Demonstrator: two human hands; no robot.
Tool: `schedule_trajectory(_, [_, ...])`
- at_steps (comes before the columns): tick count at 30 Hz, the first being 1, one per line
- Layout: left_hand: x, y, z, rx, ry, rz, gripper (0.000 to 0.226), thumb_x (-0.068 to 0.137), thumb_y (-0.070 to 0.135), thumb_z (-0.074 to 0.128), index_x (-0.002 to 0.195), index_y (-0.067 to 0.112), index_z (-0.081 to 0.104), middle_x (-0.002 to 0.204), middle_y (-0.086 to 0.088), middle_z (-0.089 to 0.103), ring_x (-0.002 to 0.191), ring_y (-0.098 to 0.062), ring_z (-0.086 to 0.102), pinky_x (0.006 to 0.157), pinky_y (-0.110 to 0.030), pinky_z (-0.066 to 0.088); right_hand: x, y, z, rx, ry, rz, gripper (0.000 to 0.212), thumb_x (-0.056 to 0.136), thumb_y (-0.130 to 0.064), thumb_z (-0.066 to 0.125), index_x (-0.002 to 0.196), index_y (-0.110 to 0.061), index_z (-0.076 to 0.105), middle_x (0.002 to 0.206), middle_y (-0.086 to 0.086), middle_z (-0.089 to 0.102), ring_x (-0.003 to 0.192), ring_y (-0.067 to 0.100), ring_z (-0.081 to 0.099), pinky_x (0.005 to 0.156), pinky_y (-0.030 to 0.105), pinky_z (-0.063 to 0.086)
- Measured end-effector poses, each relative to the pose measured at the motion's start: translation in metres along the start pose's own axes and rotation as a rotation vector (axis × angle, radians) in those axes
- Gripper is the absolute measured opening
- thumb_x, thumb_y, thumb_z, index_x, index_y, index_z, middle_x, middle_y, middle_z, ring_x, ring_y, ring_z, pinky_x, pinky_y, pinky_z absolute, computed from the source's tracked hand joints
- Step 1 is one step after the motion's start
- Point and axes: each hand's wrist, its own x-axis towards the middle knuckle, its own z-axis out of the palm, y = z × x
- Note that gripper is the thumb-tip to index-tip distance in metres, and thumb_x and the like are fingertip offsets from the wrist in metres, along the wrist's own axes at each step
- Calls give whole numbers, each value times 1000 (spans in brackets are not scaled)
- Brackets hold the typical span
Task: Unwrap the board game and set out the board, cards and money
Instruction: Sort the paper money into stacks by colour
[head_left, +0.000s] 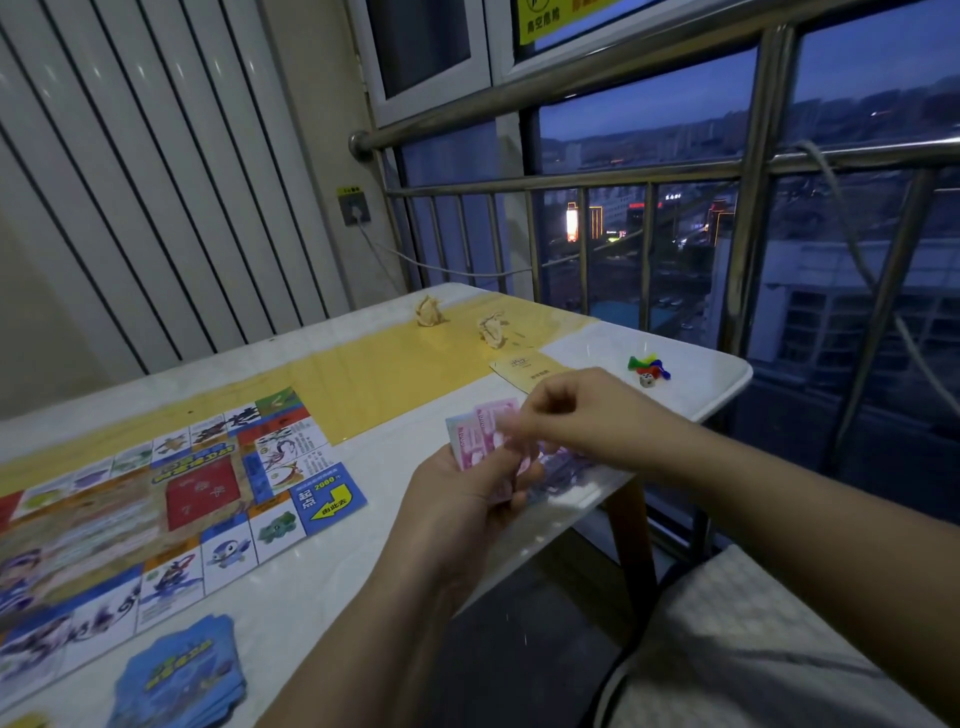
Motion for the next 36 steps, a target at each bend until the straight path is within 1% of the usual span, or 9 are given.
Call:
schedule_trajectory(5, [-1, 2, 0, -16, 20, -28, 13, 95, 7, 49, 93, 5, 62, 71, -6, 66, 55, -7, 62, 49, -16, 50, 5, 5, -7, 86, 52, 20, 11, 88, -22, 65, 78, -17, 64, 68, -4, 62, 58, 0, 55, 56, 14, 41])
schedule_trajectory(9, [1, 7, -3, -117, 42, -81, 25, 98, 0, 36, 111, 5, 56, 85, -8, 70, 64, -12, 71, 57, -22, 58, 18, 21, -32, -108, 102, 130, 14, 91, -26, 61, 95, -15, 66, 82, 1, 65, 75, 16, 59, 67, 29, 45])
schedule_trajectory(13, [1, 5, -4, -65, 33, -29, 17, 96, 3, 46, 92, 7, 62, 81, -4, 74, 74, -13, 72, 63, -22, 58, 11, 14, -28, 49, -13, 96, 23, 84, -31, 67, 102, -17, 69, 86, 2, 69, 77, 17, 61, 79, 35, 49])
schedule_trajectory(19, [1, 1, 1, 43, 104, 62, 8, 87, 8, 62, 92, 11, 68, 77, -5, 74, 66, -10, 69, 59, -20, 54, -7, 0, 8, 294, -15, 51, 7, 85, -20, 67, 89, -17, 71, 66, -1, 65, 55, 1, 53, 55, 15, 42])
schedule_trajectory(21, [1, 0, 1, 70, 118, 69, 10, 88, 6, 61, 92, 12, 68, 77, -5, 74, 69, -12, 67, 59, -20, 53, -8, 1, 16, 287, 16, 74, 14, 88, -21, 64, 80, -12, 71, 67, 2, 64, 54, 3, 50, 55, 18, 40])
schedule_trajectory(25, [3, 4, 1, -14, 159, -7, 15, 94, 6, 50, 86, 8, 62, 74, -4, 72, 69, -10, 68, 58, -21, 54, 2, 3, 5, 290, 132, 127, 17, 93, -19, 56, 90, -6, 67, 85, 20, 66, 71, 20, 55, 70, 34, 48])
schedule_trajectory(29, [3, 12, -1, -190, 203, -131, 27, 97, 2, 35, 81, 2, 57, 80, -9, 68, 73, -16, 65, 54, -24, 53, 24, 14, -33, -45, 236, 92, 15, 94, -22, 55, 98, -11, 64, 92, 11, 67, 82, 24, 62, 81, 38, 51])
schedule_trajectory(34, [3, 11, -2, -213, 179, -125, 26, 97, -6, 31, 88, 1, 55, 87, -10, 69, 77, -16, 67, 58, -26, 58, 38, 27, -39, -463, -72, 179, 28, 96, -25, 51, 124, -18, 56, 104, -1, 61, 89, 14, 58, 76, 26, 46])
schedule_trajectory(36, [3, 8, -2, -215, 153, -124, 23, 97, -5, 35, 91, 2, 56, 88, -10, 70, 74, -15, 69, 57, -25, 58, 40, 32, -33, -598, -108, 174, 43, 95, -31, 53, 137, -23, 45, 120, -2, 56, 105, 15, 50, 88, 29, 42])
